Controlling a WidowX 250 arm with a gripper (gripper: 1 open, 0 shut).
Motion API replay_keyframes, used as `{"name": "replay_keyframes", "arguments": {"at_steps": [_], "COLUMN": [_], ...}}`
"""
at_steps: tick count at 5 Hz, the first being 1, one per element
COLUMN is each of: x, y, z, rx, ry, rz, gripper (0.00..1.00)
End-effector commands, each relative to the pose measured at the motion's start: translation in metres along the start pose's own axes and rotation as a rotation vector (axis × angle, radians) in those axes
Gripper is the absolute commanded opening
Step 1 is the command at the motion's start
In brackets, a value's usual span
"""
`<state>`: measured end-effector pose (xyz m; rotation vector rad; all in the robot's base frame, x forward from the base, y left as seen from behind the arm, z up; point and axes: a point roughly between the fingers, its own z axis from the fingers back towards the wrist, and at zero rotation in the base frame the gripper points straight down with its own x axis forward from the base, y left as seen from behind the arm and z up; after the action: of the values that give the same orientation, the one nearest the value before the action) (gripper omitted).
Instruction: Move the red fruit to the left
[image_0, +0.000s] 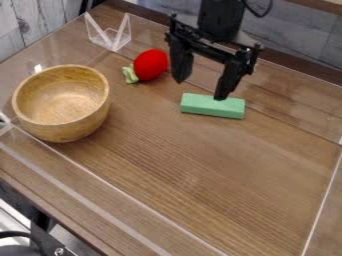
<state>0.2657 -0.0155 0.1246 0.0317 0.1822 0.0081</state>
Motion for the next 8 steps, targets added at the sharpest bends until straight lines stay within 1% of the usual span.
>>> {"name": "replay_keyframes", "arguments": {"at_steps": [1,2,3,4,5,6,7,8], "x": [0.005,0.011,0.016,0.024,0.022,0.013,0.013,0.014], "y": [0.013,0.023,0.029,0.036,0.036,0.015,0.011,0.008], "z": [0.004,0.009,0.015,0.019,0.019,0.023,0.029,0.034], "rx": [0.01,0.009,0.001,-0.025,-0.041,-0.031,-0.042,-0.052], "ry": [-0.059,-0.083,-0.102,-0.122,-0.119,-0.103,-0.121,-0.14], "rz": [-0.003,0.02,0.025,0.102,0.148,0.063,0.095,0.128], "gripper": [1.0,1.0,1.0,1.0,1.0,0.0,1.0,1.0]}}
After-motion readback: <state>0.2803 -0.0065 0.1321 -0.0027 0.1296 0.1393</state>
